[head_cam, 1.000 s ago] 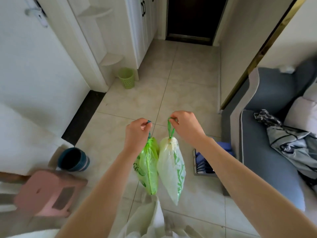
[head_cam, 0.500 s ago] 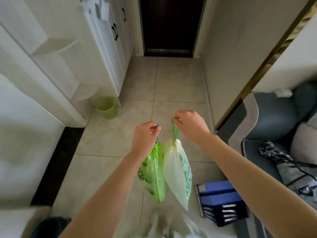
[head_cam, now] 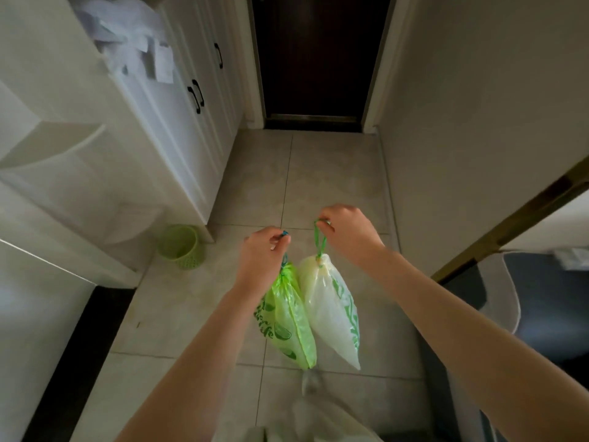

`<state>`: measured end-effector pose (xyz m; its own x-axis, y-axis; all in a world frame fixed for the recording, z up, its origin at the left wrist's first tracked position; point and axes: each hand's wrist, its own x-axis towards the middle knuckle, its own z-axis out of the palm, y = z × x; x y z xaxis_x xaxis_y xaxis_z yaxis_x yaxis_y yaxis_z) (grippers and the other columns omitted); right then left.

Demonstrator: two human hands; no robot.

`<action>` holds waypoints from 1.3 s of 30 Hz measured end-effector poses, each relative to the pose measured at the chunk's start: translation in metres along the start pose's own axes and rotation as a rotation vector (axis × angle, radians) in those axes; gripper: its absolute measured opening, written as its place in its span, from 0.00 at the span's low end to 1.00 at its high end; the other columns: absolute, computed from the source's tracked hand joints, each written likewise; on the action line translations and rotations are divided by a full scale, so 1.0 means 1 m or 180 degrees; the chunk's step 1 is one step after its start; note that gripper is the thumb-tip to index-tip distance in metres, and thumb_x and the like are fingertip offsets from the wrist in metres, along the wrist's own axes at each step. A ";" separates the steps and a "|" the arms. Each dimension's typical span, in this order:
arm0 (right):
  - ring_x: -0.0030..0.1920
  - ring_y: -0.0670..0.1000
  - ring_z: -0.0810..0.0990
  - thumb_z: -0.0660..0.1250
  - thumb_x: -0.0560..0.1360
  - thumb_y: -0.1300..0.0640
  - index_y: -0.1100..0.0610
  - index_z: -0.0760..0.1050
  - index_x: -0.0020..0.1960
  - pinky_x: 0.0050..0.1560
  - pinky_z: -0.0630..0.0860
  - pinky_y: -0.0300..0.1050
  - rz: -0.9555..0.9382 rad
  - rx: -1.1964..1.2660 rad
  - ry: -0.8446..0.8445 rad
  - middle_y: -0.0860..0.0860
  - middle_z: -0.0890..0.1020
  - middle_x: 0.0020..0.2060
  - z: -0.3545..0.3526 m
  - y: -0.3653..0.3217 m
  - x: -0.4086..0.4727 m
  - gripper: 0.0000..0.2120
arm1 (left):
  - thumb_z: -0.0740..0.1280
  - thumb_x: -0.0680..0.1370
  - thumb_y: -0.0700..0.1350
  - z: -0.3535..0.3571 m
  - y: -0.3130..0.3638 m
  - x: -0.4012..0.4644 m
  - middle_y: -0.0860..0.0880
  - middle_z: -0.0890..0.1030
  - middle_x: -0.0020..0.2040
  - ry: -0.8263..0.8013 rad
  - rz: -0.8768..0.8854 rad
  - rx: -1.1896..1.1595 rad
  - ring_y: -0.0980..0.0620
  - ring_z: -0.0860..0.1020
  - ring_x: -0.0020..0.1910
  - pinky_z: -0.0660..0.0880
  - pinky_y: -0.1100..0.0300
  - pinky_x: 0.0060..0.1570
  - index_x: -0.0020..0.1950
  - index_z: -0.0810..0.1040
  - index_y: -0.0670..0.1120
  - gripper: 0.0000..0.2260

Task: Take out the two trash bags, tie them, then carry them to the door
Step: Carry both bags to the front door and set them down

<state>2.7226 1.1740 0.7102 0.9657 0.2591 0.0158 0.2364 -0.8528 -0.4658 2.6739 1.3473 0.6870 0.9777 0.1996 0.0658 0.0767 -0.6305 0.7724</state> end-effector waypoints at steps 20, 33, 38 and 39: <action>0.48 0.59 0.78 0.63 0.76 0.58 0.61 0.79 0.45 0.48 0.76 0.52 -0.0350 -0.0293 -0.0104 0.57 0.82 0.44 -0.067 0.142 0.415 0.08 | 0.69 0.76 0.43 0.111 0.057 0.414 0.47 0.86 0.41 -0.0230 0.0364 0.0225 0.51 0.84 0.42 0.78 0.59 0.43 0.44 0.83 0.43 0.05; 0.51 0.54 0.73 0.62 0.78 0.55 0.57 0.79 0.46 0.46 0.75 0.50 -0.0838 -0.0514 -0.0144 0.51 0.82 0.45 -0.109 0.226 0.673 0.08 | 0.67 0.75 0.43 0.183 0.095 0.677 0.44 0.84 0.37 -0.0282 0.0036 0.0252 0.47 0.81 0.39 0.73 0.61 0.41 0.42 0.82 0.39 0.07; 0.51 0.55 0.75 0.61 0.79 0.56 0.58 0.79 0.49 0.53 0.69 0.48 -0.0891 -0.0374 -0.0233 0.53 0.82 0.47 -0.126 0.257 0.775 0.09 | 0.67 0.75 0.42 0.214 0.101 0.773 0.43 0.83 0.36 -0.0092 -0.0196 0.0288 0.46 0.81 0.37 0.74 0.58 0.40 0.41 0.80 0.39 0.08; 0.52 0.54 0.75 0.62 0.79 0.56 0.58 0.80 0.51 0.53 0.69 0.47 -0.0870 -0.0330 -0.0207 0.53 0.82 0.48 -0.128 0.263 0.794 0.09 | 0.67 0.76 0.42 0.218 0.101 0.791 0.43 0.83 0.35 -0.0065 -0.0219 0.0329 0.46 0.81 0.36 0.72 0.59 0.38 0.40 0.80 0.39 0.08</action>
<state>3.5657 1.0969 0.7135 0.8566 0.5112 0.0700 0.4997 -0.7883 -0.3591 3.4973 1.2780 0.6787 0.9731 0.2305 0.0012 0.1625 -0.6899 0.7054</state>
